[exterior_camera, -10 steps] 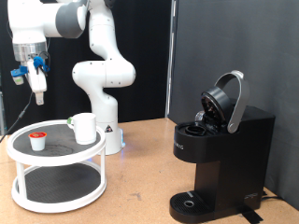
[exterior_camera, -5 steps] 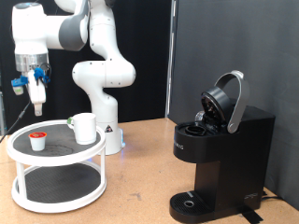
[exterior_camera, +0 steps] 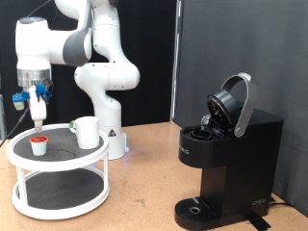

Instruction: Make a cup of coffee with the keurig machine

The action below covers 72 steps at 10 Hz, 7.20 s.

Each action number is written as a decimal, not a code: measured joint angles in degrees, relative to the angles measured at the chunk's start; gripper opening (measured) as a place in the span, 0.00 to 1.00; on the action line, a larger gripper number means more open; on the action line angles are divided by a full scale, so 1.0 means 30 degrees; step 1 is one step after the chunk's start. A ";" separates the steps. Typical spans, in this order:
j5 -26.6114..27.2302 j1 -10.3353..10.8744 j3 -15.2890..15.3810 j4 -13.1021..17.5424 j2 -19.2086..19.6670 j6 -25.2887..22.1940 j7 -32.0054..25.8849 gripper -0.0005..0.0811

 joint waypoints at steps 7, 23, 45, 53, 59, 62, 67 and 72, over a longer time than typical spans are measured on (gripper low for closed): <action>0.0001 -0.0069 -0.0369 -0.0703 0.1778 0.2626 0.0000 0.91; 0.1326 0.0120 -0.0368 -0.0871 0.2217 0.3077 -0.0135 0.50; 1.0584 0.4044 0.2184 0.2604 0.0442 -0.3191 0.0878 0.50; 1.6256 0.5831 0.2542 0.3871 0.1376 -0.4217 0.1309 0.50; 1.9336 0.7798 0.3997 0.5503 0.2079 -0.4059 0.2044 0.50; 1.9603 0.8364 0.5023 0.6377 0.2361 -0.3954 0.3460 0.50; 1.9825 0.8510 0.5460 0.6754 0.2664 -0.4069 0.3633 0.50; 1.9987 0.8513 0.5601 0.6841 0.3820 -0.4700 0.4162 0.50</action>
